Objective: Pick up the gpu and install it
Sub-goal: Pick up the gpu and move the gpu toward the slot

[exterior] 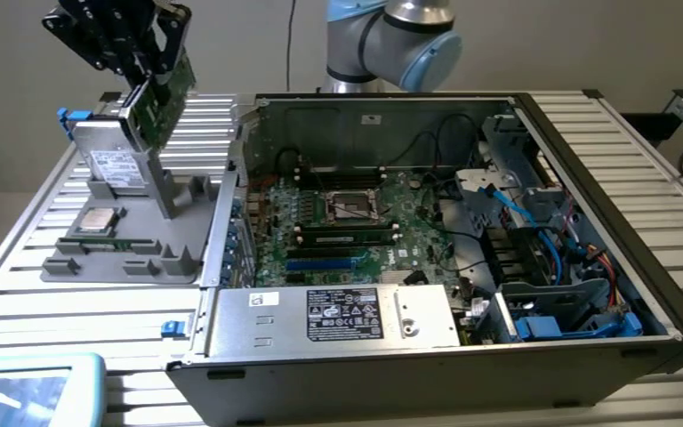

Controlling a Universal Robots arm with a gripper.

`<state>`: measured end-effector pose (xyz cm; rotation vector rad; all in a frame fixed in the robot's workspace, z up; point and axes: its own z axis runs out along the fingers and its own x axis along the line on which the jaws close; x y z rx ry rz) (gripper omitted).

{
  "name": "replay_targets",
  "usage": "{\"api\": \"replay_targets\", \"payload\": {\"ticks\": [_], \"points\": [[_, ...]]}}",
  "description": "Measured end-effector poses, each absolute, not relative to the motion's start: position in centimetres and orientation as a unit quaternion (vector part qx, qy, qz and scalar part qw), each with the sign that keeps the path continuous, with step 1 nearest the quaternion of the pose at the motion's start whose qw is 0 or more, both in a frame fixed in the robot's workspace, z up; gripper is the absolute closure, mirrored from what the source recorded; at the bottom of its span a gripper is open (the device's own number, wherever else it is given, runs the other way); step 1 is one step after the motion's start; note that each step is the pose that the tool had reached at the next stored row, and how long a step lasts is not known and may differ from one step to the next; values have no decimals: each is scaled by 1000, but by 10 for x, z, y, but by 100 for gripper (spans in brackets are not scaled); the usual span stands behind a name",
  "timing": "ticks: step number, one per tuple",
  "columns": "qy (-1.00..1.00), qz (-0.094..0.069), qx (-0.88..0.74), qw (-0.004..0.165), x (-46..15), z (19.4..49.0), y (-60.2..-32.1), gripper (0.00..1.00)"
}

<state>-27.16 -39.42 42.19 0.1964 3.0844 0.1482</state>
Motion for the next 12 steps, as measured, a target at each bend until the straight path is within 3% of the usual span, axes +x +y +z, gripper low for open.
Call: {"api": "replay_targets", "payload": {"ticks": [12], "points": [[997, 47, 64, 14, -225, 440, -395, 73]]}}
